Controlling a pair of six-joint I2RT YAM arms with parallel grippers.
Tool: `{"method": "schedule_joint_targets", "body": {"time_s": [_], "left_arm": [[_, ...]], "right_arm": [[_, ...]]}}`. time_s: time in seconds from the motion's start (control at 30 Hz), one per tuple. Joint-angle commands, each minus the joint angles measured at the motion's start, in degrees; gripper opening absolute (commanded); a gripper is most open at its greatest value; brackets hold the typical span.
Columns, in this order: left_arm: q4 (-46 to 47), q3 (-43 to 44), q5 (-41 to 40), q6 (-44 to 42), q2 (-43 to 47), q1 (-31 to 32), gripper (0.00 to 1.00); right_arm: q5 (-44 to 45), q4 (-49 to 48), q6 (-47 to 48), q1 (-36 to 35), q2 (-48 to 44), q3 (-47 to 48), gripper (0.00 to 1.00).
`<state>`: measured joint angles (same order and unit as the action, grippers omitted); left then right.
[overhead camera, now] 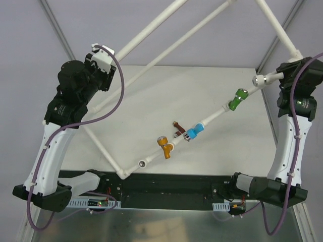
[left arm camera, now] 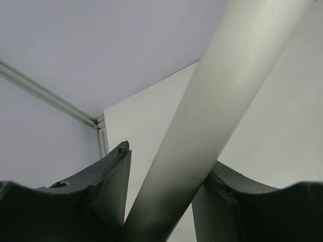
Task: Install the water faucets
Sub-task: Adjust the adaptor at the center of the board.
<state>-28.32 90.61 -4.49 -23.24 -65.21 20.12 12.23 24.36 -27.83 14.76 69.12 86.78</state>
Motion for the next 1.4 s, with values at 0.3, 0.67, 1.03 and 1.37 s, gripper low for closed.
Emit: {"method": "schedule_joint_targets", "body": {"time_s": [0.3,0.67,1.03,1.37], "left_arm": [[22.42,-10.96,4.85,23.07,12.29,2.12,0.00],[28.14,-32.58,3.54,35.27,25.65,2.12,0.00],[31.48,-46.65,4.32,39.86,35.41,2.12,0.00],[30.95,-53.08,3.97,40.21,39.98,2.12,0.00]], "right_arm": [[-28.39,-5.73,-11.09,-3.69,1.80,42.48,0.00],[-36.75,-13.55,-24.71,-3.69,6.90,52.07,0.00],[-42.63,-24.09,-35.00,-3.78,6.03,49.63,0.00],[-41.77,-28.15,-34.32,-3.69,-3.89,37.25,0.20]]}}
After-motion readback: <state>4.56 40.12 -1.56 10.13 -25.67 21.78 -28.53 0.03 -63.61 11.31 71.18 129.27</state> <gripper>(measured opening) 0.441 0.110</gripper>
